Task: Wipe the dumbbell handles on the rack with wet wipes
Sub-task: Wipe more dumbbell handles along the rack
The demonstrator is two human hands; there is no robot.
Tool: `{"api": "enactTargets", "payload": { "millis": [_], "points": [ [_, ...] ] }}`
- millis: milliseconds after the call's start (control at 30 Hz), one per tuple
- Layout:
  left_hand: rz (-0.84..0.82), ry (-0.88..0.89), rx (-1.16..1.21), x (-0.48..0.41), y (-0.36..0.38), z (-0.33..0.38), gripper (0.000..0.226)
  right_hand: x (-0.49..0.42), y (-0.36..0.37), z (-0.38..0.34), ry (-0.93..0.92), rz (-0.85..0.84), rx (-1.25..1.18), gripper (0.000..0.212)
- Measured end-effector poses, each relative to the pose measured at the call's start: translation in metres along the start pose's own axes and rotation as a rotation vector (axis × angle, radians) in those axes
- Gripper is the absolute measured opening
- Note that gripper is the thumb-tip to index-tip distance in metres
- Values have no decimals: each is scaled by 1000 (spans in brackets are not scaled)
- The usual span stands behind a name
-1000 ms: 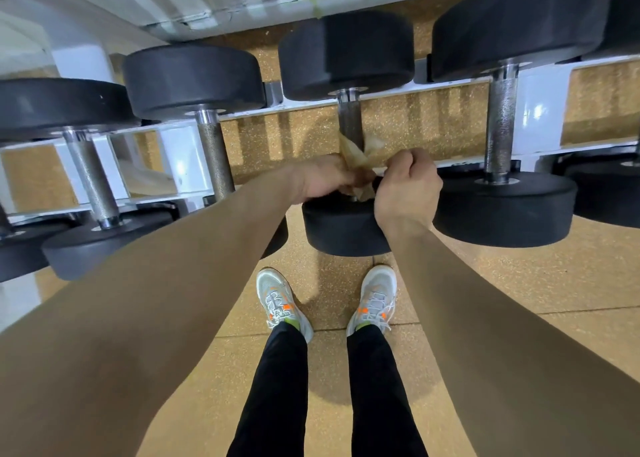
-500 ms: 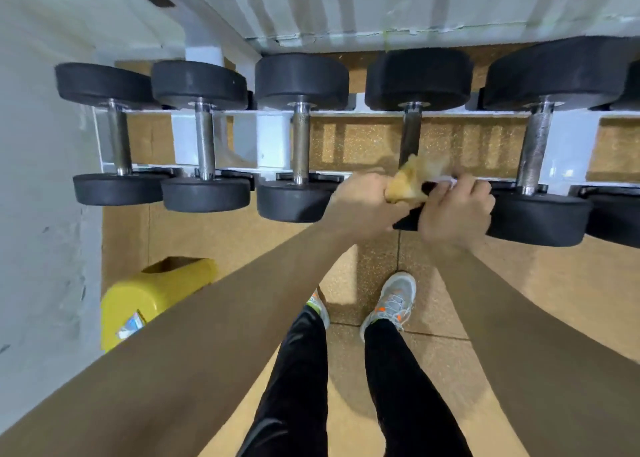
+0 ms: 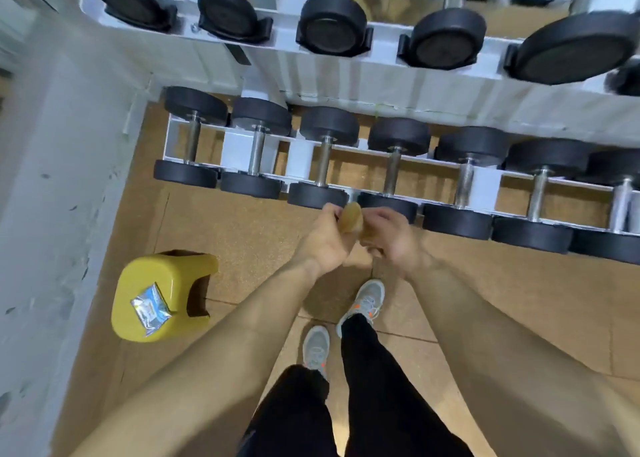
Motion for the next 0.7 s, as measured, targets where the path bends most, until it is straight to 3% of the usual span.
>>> {"api": "enactTargets", "payload": {
  "millis": [100,167,233,333,567,700],
  "points": [
    [123,112,174,42,-10,18,37,42,7,-14,-155,51,53,19],
    [119,155,233,68,-13,29,25,73,17,-14,-196,125,75,21],
    [33,146,241,89,-7,43,10,100,18,-9,-193,283,7,18],
    [-102,57,278,113,12,64,12,144,13,1,-166,486,-195,20],
    [-242,32,260,149,90,128,14,273,-60,21,-254,549,-498,37],
    [-374,10,192,153,162,161,30,327,-120,44,-255,629,-656,38]
  ]
}}
Point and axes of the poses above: each hand's wrist, its own x-axis away from the middle knuckle, its own y-axis out of the palm, z = x × y, the point moved 3 cm from there along -x, towards the middle knuckle, and after that the axes turned 10 degrees about -z, right-handed, at the moved point
